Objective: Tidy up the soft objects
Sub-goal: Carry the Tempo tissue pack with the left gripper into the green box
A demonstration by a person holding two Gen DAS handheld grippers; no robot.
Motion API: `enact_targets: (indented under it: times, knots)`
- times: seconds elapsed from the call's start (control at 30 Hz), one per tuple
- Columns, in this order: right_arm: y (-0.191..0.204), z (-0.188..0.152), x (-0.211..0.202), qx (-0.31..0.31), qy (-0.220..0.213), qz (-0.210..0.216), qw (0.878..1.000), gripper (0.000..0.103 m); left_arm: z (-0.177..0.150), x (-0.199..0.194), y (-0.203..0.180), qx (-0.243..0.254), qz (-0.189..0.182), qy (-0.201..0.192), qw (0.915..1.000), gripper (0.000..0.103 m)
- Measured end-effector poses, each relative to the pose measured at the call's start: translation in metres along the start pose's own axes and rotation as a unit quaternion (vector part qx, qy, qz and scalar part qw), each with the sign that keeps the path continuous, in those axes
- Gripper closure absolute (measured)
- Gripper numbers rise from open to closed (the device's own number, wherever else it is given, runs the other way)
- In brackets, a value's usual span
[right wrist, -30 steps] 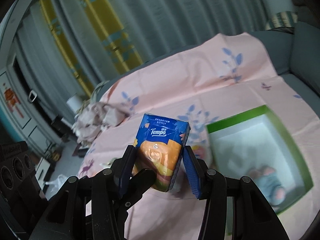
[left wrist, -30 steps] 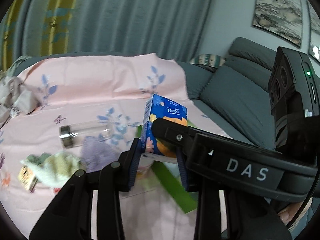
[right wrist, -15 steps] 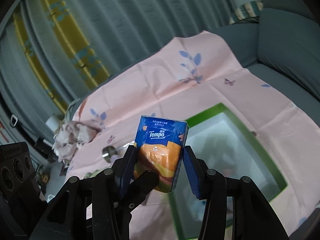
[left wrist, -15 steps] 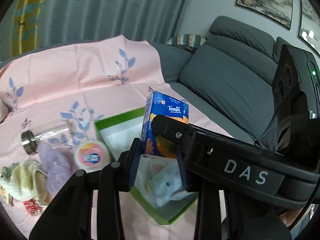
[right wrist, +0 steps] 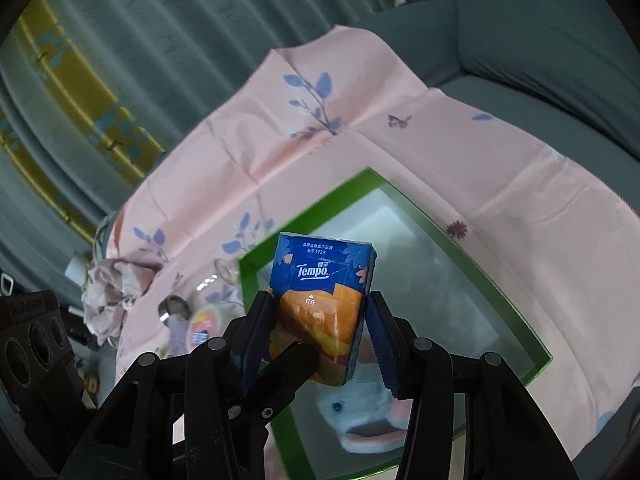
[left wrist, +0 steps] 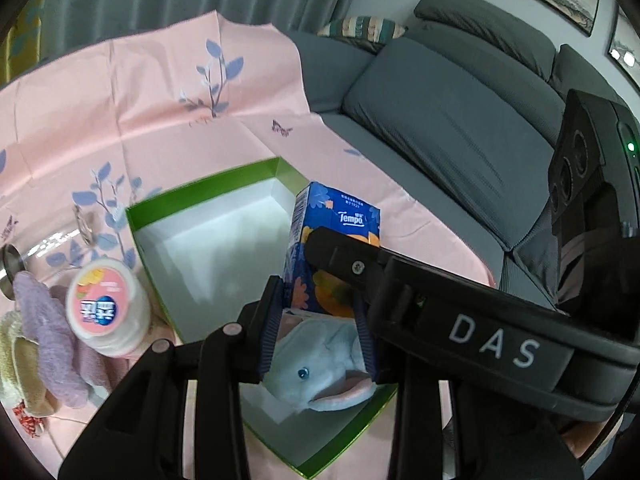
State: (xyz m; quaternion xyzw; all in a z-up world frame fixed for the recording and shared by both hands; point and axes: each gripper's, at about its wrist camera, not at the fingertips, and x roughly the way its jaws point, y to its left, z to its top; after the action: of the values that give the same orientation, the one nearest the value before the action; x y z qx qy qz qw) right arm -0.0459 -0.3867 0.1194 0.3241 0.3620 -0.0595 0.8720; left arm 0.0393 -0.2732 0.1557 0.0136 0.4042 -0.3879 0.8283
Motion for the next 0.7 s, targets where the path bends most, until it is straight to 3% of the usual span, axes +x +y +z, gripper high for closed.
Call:
enact_targets:
  times: [0.37,0.7]
  knots:
    - [-0.023,0.002,0.019,0.036,0.028,-0.021,0.999,0.052,0.001,0.034,-0.004,-0.001,0.01,0.038,0.9992,0.07]
    - [-0.027,0.001,0.022,0.053,0.034,-0.024,0.998,0.052,0.001,0.042,-0.001,-0.021,0.007,0.042,0.9989,0.069]
